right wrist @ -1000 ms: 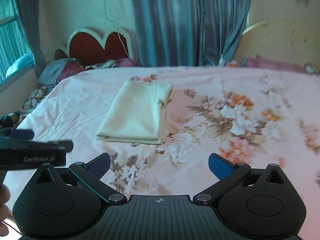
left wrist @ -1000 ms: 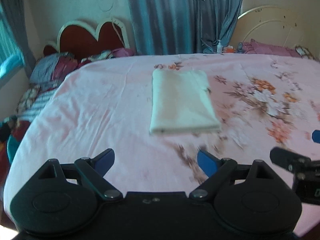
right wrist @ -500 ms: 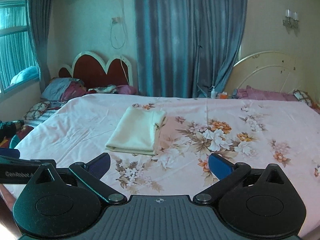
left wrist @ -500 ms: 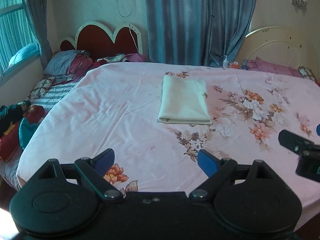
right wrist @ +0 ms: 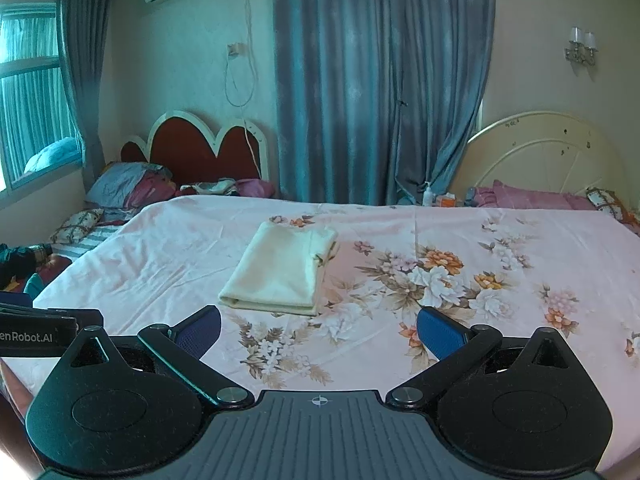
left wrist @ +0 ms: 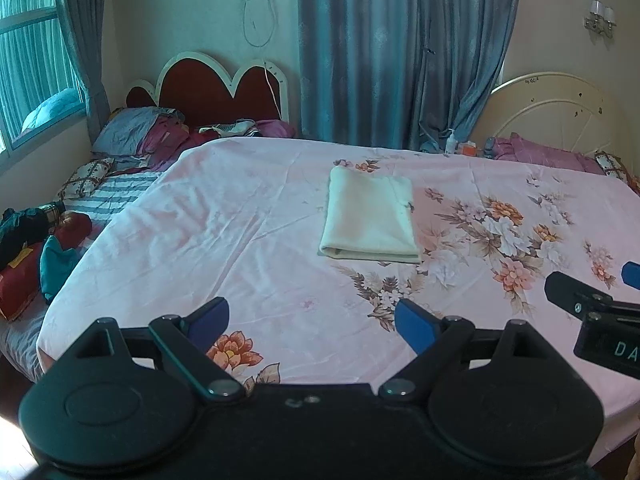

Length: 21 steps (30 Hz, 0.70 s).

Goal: Fold small clothes

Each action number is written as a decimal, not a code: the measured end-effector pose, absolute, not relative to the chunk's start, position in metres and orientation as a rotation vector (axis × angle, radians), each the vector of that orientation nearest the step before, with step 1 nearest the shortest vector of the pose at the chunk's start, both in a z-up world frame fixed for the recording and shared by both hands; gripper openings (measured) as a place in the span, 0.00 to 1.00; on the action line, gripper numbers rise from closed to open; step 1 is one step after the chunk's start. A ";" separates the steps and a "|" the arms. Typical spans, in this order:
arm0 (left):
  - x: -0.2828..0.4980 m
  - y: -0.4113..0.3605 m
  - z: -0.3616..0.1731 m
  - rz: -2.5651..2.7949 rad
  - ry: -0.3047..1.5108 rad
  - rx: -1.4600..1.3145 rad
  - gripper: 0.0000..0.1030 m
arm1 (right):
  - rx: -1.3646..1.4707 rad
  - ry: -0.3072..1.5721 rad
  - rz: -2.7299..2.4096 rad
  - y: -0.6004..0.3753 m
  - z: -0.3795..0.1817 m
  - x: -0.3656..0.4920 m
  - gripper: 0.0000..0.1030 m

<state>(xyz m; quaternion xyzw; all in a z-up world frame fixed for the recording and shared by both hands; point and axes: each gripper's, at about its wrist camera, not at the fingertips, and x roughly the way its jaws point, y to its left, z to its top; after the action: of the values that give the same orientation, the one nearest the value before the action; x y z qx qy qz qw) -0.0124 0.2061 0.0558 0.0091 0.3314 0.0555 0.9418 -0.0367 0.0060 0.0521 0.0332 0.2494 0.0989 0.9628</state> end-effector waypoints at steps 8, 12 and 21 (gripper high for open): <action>-0.016 0.208 0.056 0.122 0.672 0.022 0.87 | 0.070 0.502 0.201 0.008 0.053 -0.036 1.00; -0.015 0.208 0.056 0.127 0.671 0.020 0.87 | 0.068 0.502 0.203 0.008 0.053 -0.036 1.00; -0.012 0.207 0.057 0.140 0.677 0.014 0.87 | 0.068 0.501 0.218 0.009 0.054 -0.030 1.00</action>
<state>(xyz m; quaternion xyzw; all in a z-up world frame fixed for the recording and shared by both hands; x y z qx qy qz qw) -0.0122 0.2066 0.0565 0.0070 0.3316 0.0688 0.9409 -0.0295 0.0088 0.0540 0.0338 0.2473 0.1077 0.9623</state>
